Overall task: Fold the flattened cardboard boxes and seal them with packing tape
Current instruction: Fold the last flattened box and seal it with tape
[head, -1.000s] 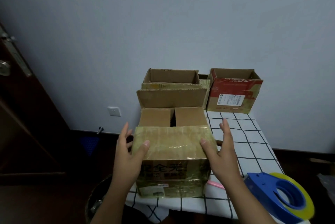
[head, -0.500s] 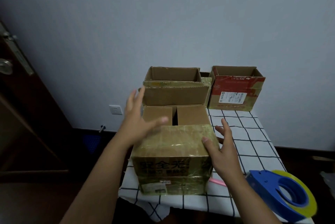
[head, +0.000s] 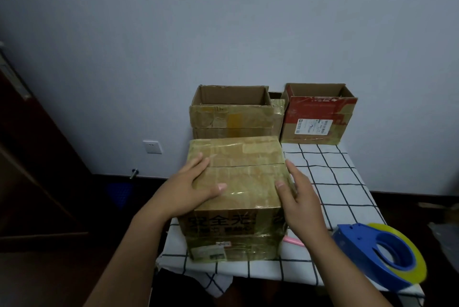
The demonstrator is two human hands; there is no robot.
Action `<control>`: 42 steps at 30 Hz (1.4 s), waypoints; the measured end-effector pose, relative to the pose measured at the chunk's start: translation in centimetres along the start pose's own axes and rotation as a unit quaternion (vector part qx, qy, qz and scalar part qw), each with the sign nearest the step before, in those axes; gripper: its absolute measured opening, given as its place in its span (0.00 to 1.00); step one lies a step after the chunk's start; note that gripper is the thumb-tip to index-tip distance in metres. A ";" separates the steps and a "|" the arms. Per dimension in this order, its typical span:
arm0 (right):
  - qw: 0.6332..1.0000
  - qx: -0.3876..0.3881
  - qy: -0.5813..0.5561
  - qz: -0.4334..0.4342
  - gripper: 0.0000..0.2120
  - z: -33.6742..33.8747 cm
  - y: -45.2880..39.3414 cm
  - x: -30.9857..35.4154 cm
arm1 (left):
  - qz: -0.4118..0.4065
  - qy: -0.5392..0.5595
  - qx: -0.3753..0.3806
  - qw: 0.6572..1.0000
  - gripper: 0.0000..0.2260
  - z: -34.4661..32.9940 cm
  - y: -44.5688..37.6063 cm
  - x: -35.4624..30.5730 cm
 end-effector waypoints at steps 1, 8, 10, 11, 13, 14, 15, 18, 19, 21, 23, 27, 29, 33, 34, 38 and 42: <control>1.000 0.000 0.010 -0.002 0.21 -0.1 0.0 0.0 | -0.004 0.039 -0.006 0.999 0.45 -0.2 0.0 0.2; 1.000 -0.005 -0.009 -0.014 0.20 -0.2 0.3 0.3 | -0.018 0.103 -0.033 0.994 0.44 -0.5 0.1 0.1; 0.997 0.020 -0.063 -0.040 0.24 0.0 0.3 0.2 | -0.023 0.112 -0.037 0.993 0.44 -0.6 0.3 0.2; 0.992 0.042 -0.098 -0.064 0.29 0.4 0.1 0.3 | -0.026 0.117 -0.040 0.992 0.43 -0.6 0.4 0.2; 0.976 0.092 -0.161 -0.114 0.36 1.5 -1.0 0.7 | -0.024 0.129 -0.051 0.990 0.40 -0.3 0.5 0.0; 0.968 0.113 -0.180 -0.130 0.37 2.1 -1.8 1.1 | -0.023 0.137 -0.060 0.988 0.37 -0.1 0.5 -0.2; 0.966 0.127 -0.182 -0.132 0.35 2.4 -2.5 1.7 | -0.026 0.144 -0.072 0.987 0.34 0.2 0.4 -0.5; 0.989 0.123 -0.042 -0.070 0.30 2.3 -4.5 4.1 | -0.042 0.151 -0.128 0.979 0.28 1.5 -0.1 -1.5; 0.992 0.120 0.002 -0.049 0.30 2.2 -5.2 4.7 | -0.046 0.147 -0.144 0.977 0.27 1.9 -0.3 -1.7; 0.989 0.134 0.039 -0.046 0.31 2.0 -6.4 5.3 | -0.049 0.135 -0.161 0.976 0.25 2.5 -1.1 -1.7; 0.982 0.160 0.067 -0.069 0.31 1.6 -7.3 5.0 | -0.042 0.117 -0.156 0.980 0.25 2.6 -2.0 -1.4; 0.965 0.183 0.168 -0.087 0.29 0.6 -7.6 3.5 | -0.035 0.072 -0.146 0.986 0.24 1.0 -3.4 -0.4; 0.961 0.182 0.190 -0.085 0.27 0.3 -7.5 2.8 | -0.036 0.056 -0.149 0.987 0.24 0.5 -3.7 -0.1; 0.953 0.169 0.245 -0.059 0.27 0.2 -7.8 2.6 | -0.041 0.044 -0.151 0.987 0.25 0.9 -4.1 -0.5; 0.948 0.178 0.262 -0.041 0.28 0.0 -7.9 2.7 | -0.043 0.041 -0.147 0.987 0.25 1.0 -4.1 -0.6; 0.915 0.231 0.329 -0.016 0.30 -1.2 -7.8 2.5 | -0.023 -0.022 -0.118 0.992 0.26 1.1 -4.2 -0.3; 0.880 0.245 0.407 -0.007 0.29 -1.3 -7.9 2.6 | -0.017 -0.224 -0.103 0.969 0.27 1.1 -4.3 -2.0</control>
Point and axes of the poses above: each hand's wrist, its own y-axis away from the middle knuckle, its own z-axis out of the back of the hand, x = y × z, the point moved 3 cm from there along -y, towards the middle knuckle, and after that the axes turned 8 degrees about x, right-handed, at the moved point
